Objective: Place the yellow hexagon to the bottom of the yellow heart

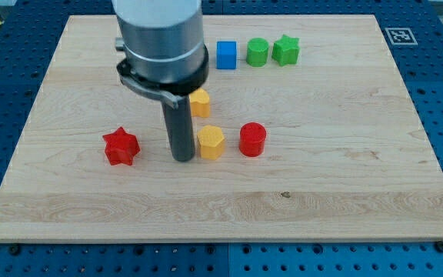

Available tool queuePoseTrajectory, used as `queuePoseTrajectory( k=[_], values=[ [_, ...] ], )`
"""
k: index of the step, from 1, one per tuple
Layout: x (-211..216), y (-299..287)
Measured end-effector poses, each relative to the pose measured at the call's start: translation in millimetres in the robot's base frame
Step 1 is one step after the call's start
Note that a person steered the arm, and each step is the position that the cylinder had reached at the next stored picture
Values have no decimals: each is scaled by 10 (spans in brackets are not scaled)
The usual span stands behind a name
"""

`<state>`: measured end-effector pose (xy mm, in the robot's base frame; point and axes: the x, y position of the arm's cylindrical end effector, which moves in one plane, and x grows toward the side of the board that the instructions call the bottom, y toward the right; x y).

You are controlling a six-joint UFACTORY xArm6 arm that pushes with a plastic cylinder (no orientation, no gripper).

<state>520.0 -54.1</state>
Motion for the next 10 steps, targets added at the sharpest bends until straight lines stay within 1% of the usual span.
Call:
queuePoseTrajectory(
  k=[1,2,3,4,5,7,8,9,10],
  values=[
    [384,174],
    [442,522],
    [201,660],
    [-46,660],
    [-144,615],
    [177,634],
    [103,501],
    [-61,350],
    [-106,151]
  ],
)
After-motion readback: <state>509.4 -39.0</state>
